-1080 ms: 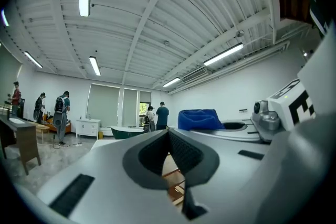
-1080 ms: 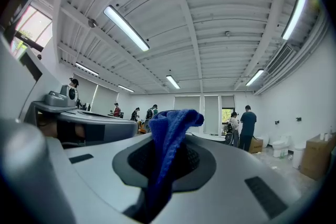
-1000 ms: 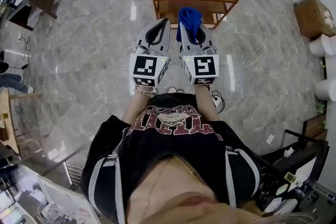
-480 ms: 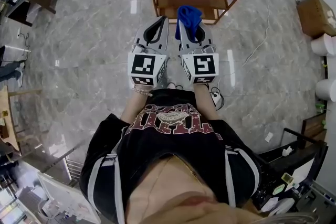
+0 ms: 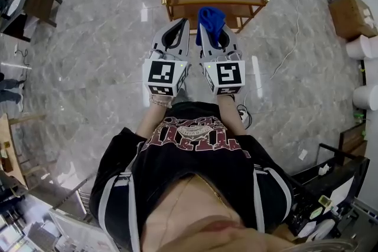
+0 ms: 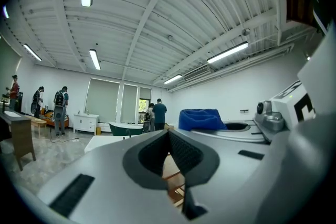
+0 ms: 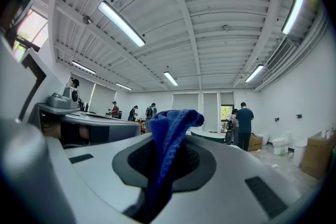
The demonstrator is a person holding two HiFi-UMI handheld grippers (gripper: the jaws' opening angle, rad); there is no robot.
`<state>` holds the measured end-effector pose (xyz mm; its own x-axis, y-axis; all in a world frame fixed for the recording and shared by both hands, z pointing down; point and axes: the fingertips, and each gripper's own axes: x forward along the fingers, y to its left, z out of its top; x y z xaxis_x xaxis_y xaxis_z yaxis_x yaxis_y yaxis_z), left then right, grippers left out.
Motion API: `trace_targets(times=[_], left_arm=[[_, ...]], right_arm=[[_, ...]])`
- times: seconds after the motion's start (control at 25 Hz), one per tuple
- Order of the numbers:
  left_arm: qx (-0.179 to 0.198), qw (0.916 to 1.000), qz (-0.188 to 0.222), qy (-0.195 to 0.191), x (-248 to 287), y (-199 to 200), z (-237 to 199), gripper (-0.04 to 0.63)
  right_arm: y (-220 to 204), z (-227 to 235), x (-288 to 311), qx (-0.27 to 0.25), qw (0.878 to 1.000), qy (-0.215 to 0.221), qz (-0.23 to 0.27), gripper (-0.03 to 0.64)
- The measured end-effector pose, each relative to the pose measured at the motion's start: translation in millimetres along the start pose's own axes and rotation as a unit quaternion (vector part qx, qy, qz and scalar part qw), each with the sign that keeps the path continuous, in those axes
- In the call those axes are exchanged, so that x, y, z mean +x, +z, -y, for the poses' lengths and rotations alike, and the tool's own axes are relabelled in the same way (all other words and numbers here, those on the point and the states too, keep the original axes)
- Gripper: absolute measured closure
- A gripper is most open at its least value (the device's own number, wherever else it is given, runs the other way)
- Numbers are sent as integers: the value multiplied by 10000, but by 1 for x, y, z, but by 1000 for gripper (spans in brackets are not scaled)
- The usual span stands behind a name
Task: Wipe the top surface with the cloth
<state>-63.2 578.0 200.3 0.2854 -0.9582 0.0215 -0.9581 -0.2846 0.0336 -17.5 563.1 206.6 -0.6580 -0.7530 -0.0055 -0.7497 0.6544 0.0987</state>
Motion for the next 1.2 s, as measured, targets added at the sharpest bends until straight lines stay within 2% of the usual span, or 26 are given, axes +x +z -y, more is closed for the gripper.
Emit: trace_targets(times=[0.32,0.64,1.2], left_arm=[[-20,9997,-21,-238,56,-1,-38,548],[-32,9991,-66,-427,92,-4,-79,548],[20,9993,-234,-278,121,-11,-105,548]], right_arm=[[-4,26,60,8,9997,-242,-31,561],[-10,32,110,22,9990,-445,-76,561],[-19,44,145,107,9989,-414,-179,561]])
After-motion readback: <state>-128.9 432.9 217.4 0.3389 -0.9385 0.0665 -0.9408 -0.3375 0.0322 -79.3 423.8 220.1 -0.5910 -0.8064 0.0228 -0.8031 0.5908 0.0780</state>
